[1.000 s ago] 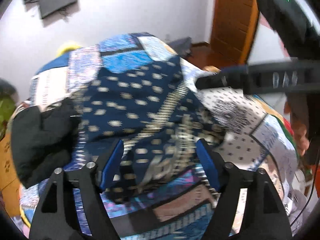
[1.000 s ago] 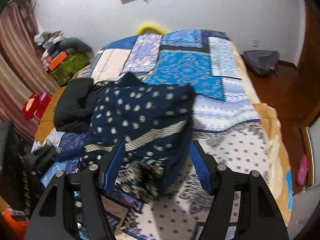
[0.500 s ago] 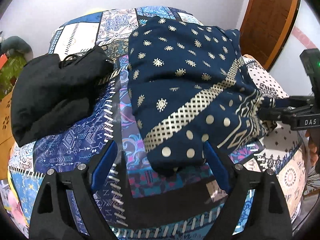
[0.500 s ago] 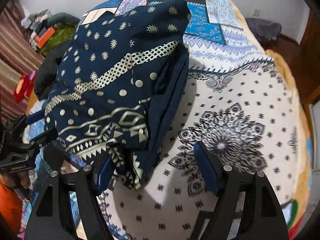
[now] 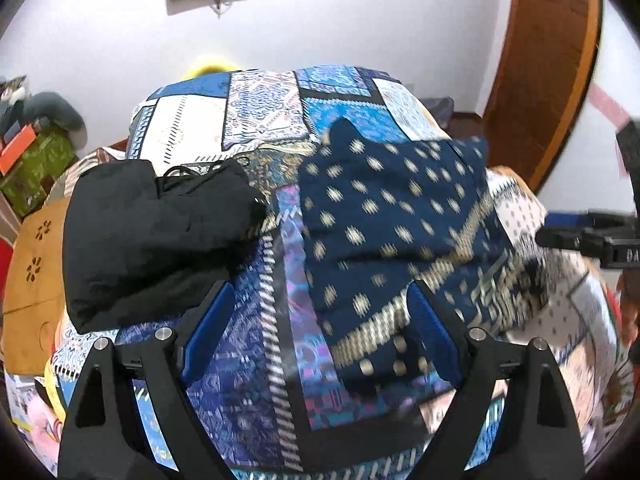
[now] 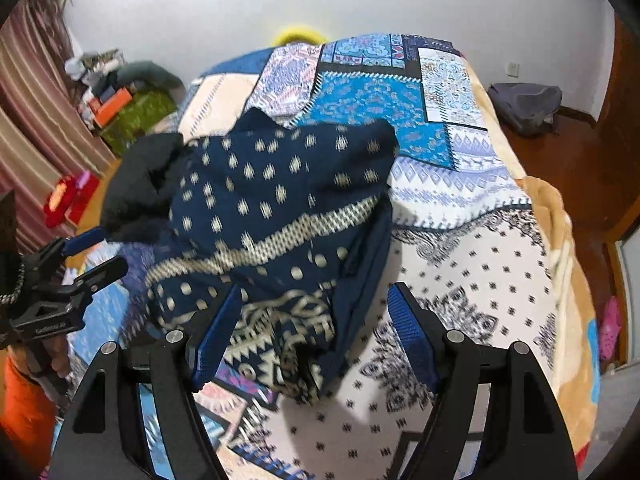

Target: Fold large clothes

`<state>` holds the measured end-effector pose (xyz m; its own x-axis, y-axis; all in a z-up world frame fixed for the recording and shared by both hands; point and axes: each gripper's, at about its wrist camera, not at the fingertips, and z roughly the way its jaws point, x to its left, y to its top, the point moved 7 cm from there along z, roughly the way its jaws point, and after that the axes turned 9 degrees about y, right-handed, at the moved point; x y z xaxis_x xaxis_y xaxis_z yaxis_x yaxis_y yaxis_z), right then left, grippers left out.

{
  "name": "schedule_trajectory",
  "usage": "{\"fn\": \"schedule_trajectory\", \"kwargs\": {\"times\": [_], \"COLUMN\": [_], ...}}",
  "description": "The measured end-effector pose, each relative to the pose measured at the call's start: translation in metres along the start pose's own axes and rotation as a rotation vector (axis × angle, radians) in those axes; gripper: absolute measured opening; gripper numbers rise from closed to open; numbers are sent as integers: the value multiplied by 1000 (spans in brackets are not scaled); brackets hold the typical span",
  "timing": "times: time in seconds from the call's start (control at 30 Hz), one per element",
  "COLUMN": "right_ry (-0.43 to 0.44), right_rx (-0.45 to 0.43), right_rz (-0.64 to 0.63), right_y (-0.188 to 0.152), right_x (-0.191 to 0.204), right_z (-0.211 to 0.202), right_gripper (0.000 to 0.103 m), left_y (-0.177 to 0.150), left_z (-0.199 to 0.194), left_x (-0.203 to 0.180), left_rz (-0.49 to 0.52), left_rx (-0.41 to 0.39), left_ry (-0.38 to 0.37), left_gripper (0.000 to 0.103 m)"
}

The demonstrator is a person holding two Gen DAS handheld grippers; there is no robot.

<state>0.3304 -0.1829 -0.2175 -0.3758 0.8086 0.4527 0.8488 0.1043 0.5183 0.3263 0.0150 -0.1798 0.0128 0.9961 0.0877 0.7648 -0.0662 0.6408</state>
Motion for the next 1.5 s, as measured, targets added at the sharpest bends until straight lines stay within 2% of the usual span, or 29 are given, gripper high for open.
{"fn": "schedule_trajectory", "kwargs": {"times": [0.17, 0.3, 0.37, 0.5, 0.63, 0.77, 0.8, 0.83, 0.87, 0.9, 0.93, 0.97, 1.0, 1.07, 1.17, 1.33, 1.5], "right_ry": [79, 97, 115, 201, 238, 306, 320, 325, 320, 310, 301, 297, 300, 317, 317, 330, 380], "right_rx": [92, 159, 178, 224, 238, 227, 222, 220, 216, 209, 198, 186, 181, 172, 166, 124, 58], "right_rz": [93, 188, 229, 318, 332, 384, 395, 404, 404, 396, 382, 369, 364, 363, 319, 235, 110], "right_y": [5, 2, 3, 4, 9, 10, 10, 11, 11, 12, 15, 15, 14, 16, 17, 38, 82], "right_x": [-13, -34, -42, -53, -52, -44, -42, -41, -39, -36, -31, -26, -24, -14, 5, 37, 105], "right_z": [40, 67, 76, 95, 106, 112, 107, 105, 104, 102, 99, 92, 87, 74, 59, 42, 30], "right_gripper": [75, 75, 78, 80, 81, 81, 80, 75, 70, 66, 55, 45, 40, 32, 30, 30, 30], "left_y": [9, 3, 1, 4, 7, 12, 13, 15, 16, 17, 19, 20, 22, 25, 31, 55, 91], "left_z": [38, 81, 94, 118, 135, 139, 140, 140, 139, 136, 134, 130, 124, 116, 94, 47, -9], "left_x": [7, 3, 1, -6, -8, -13, -14, -16, -18, -24, -26, -26, -27, -28, -28, -8, 54], "left_rz": [-92, -178, -205, -256, -319, -328, -334, -340, -343, -349, -358, -362, -351, -338, -338, -303, -310], "left_rx": [91, 223, 257, 307, 343, 343, 347, 350, 352, 360, 365, 356, 345, 334, 316, 210, 73], "left_ry": [-96, -222, -272, -383, -439, -442, -446, -448, -453, -500, -516, -511, -517, -520, -537, -512, -472], "left_gripper": [88, 88, 88, 98, 100, 101, 101, 100, 93, 73, 73, 67, 59, 51, 44, 42, 42]}}
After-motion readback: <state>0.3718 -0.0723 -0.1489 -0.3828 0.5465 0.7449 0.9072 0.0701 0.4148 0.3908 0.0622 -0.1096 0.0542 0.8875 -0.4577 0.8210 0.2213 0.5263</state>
